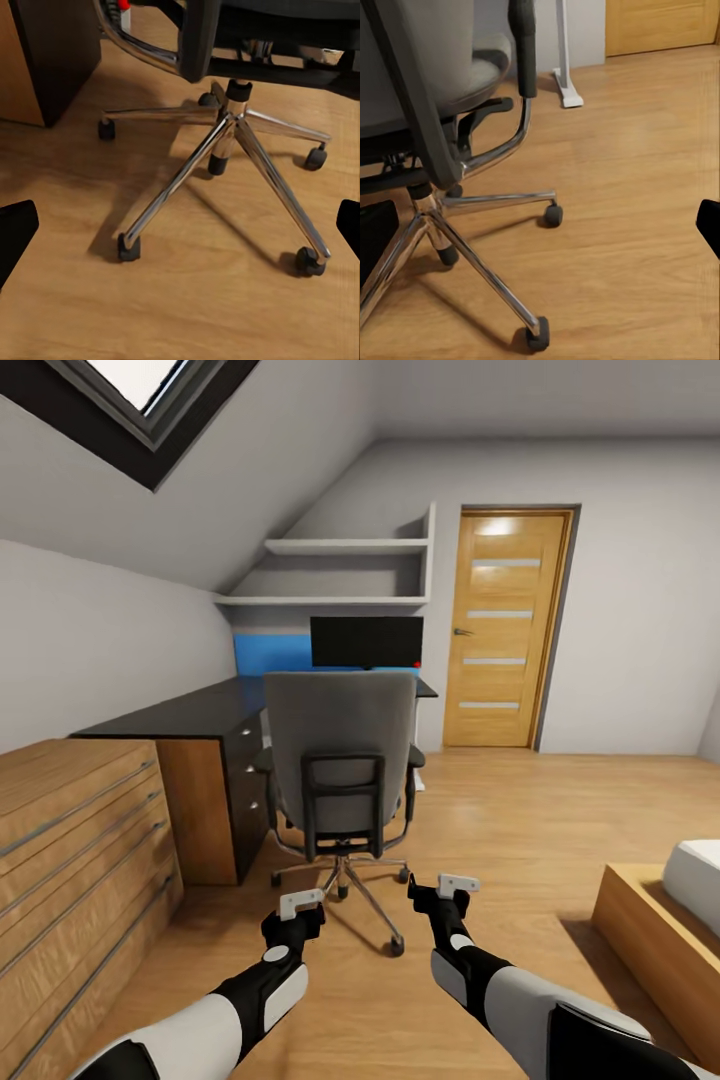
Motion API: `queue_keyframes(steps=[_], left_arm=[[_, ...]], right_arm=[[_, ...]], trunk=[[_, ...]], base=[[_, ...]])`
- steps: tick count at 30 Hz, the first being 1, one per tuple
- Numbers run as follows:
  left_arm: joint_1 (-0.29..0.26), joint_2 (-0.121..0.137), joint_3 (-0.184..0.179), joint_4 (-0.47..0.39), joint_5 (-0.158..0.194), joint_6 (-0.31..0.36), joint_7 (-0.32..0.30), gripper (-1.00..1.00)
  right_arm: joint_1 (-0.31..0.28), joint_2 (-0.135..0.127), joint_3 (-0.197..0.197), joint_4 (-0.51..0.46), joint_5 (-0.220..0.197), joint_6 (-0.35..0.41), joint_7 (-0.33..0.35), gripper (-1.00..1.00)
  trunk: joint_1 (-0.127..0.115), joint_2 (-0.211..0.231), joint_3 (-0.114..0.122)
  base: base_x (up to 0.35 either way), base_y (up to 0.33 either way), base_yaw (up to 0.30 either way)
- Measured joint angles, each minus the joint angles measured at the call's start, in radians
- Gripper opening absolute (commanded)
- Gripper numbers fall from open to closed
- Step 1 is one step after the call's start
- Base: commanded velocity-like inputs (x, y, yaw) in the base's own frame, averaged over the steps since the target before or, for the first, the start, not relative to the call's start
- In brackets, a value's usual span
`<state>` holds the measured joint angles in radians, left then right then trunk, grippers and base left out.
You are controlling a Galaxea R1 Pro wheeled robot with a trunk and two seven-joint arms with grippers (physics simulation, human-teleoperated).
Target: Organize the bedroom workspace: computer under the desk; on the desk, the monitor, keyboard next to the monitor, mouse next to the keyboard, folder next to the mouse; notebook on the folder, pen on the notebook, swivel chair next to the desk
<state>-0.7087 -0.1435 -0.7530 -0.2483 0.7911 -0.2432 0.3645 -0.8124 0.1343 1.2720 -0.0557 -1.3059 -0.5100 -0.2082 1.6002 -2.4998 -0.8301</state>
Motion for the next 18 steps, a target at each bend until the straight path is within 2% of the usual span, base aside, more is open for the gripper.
queue_keyframes(steps=[5, 9, 16, 18], left_arm=[[0.0, 0.001, 0.001, 0.0, 0.001, 0.0, 0.0, 1.0], [0.0, 0.002, 0.001, 0.0, 0.0, 0.0, 0.0, 1.0], [0.0, 0.001, 0.001, 0.0, 0.001, -0.001, 0.001, 1.0], [0.0, 0.002, 0.001, 0.0, 0.001, -0.001, 0.001, 1.0]], right_arm=[[0.001, 0.001, 0.001, -0.001, 0.002, 0.0, 0.004, 1.0], [0.003, 0.002, 0.002, -0.002, 0.024, 0.0, 0.007, 1.0], [0.02, 0.003, 0.002, -0.003, 0.104, 0.0, 0.009, 1.0], [0.026, 0.003, 0.002, -0.004, 0.139, 0.001, 0.009, 1.0]], trunk=[[0.0, 0.0, 0.0], [0.0, 0.0, 0.0], [0.0, 0.0, 0.0], [0.0, 0.0, 0.0]], base=[[0.242, 0.189, 0.0], [0.132, 0.101, 0.0], [0.041, 0.031, 0.0], [0.039, 0.008, 0.0]])
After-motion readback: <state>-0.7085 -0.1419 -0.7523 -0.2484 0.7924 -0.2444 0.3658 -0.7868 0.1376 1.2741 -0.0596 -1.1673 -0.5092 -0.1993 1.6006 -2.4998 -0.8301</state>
